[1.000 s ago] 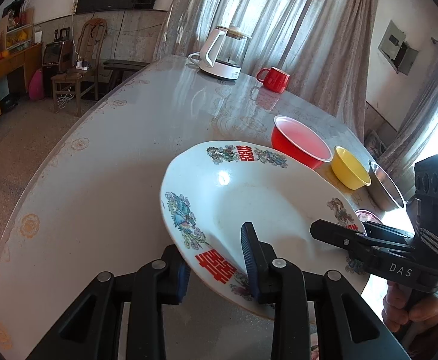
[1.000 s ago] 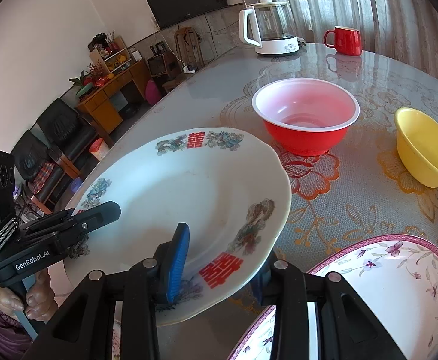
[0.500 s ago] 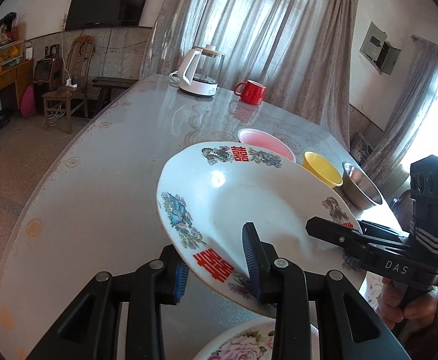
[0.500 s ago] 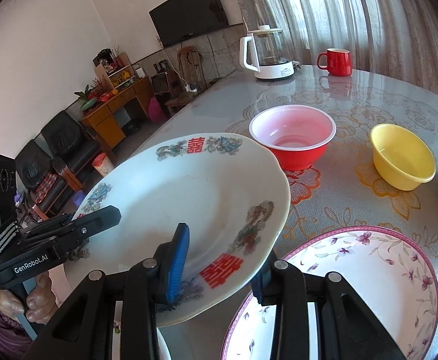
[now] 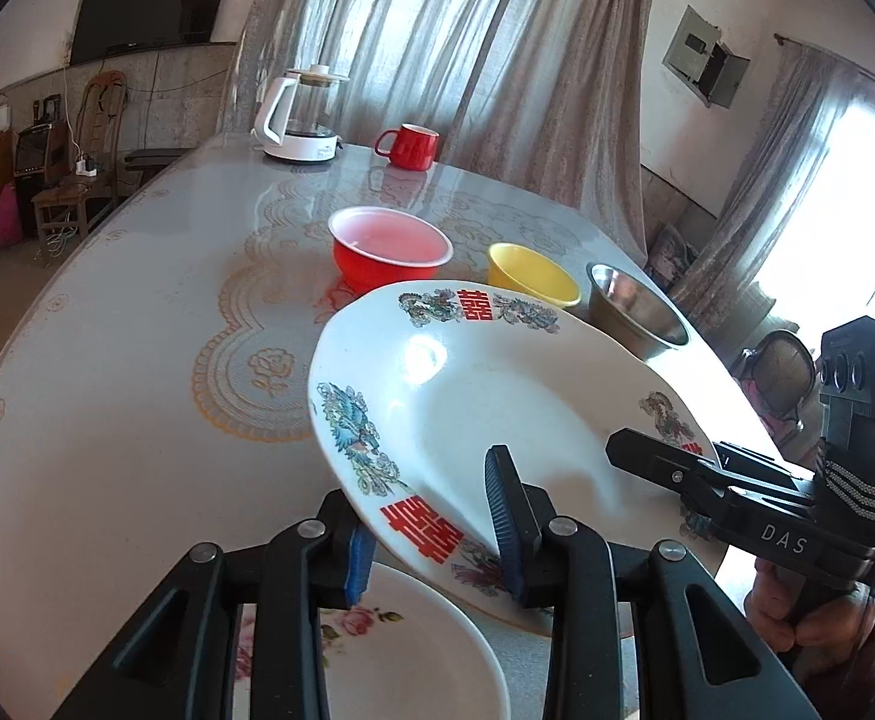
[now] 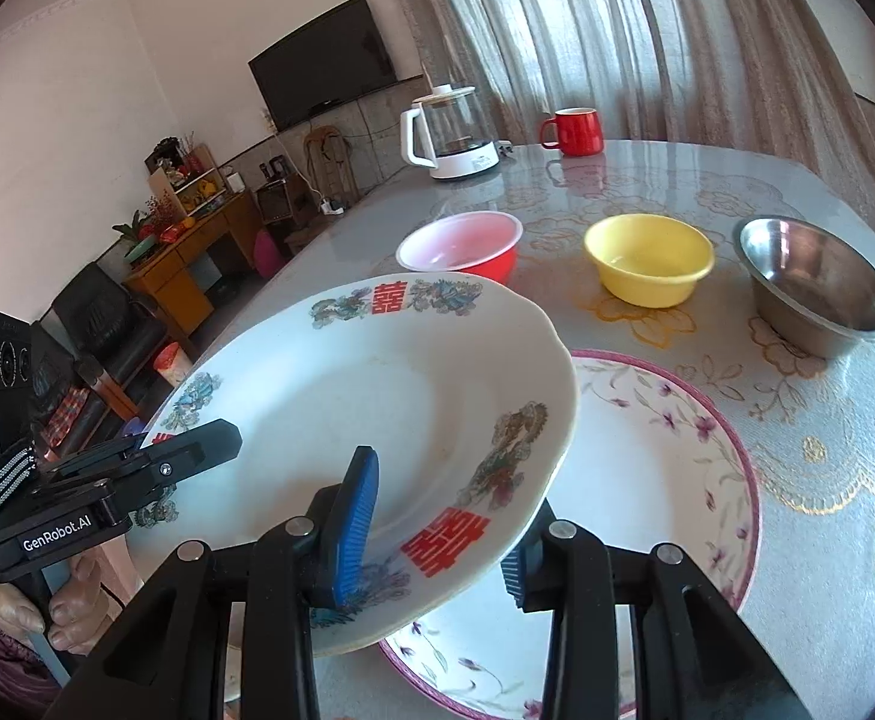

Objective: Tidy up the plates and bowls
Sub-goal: 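Carry the double-happiness plate with both grippers over the purple-floral plate, then lower the double-happiness plate onto the purple-floral plate and open both grippers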

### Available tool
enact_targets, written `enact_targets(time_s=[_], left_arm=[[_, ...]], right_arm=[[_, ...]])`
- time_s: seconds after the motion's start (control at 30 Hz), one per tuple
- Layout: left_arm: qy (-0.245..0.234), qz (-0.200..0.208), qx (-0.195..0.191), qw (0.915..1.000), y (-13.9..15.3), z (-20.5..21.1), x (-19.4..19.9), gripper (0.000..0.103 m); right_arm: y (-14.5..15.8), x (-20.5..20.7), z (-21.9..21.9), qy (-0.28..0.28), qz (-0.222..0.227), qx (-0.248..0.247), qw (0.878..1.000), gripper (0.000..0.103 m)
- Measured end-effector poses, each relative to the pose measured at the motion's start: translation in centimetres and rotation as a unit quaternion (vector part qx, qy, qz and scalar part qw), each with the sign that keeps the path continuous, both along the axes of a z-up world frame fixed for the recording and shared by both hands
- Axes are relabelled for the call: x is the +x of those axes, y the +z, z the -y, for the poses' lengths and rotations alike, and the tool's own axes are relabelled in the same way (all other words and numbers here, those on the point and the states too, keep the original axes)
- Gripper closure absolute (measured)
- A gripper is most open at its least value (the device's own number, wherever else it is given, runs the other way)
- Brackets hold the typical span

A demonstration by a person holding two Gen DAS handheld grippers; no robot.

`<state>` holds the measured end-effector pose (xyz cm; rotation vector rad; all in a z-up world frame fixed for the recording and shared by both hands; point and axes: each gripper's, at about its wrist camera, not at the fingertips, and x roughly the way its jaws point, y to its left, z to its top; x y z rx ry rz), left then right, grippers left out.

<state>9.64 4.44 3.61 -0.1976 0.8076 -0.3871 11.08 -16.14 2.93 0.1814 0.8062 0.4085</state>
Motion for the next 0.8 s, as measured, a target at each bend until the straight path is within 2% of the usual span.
enact_targets(time_s=[0.17,0.4,0.63,0.8], left_arm=[[-0.026,-0.011,0.003,0.9996,-0.3,3.2,-0.5,0.068],[-0.048,-0.050,0.006,0.9976,-1.8,6.6,-0.1,0.068],[-0.056,-0.072,0.008,0.9958,-2.8,7.9,0.3,0.067],[-0.053,-0.074,0.003,0.9959,-2.8,7.8,0.0,0.066]], right_arm=[[-0.8,-1.7,2.9,-0.037,-0.010,0.004,0.999,0.066],[-2.2,-2.4,6.3,-0.086,-0.038,0.001,0.996,0.066],[-3.4,-2.8,7.9,-0.106,-0.062,0.004,0.992,0.065],[-3.2,-3.3,7.6,-0.111,-0.057,-0.006,0.992,0.064]])
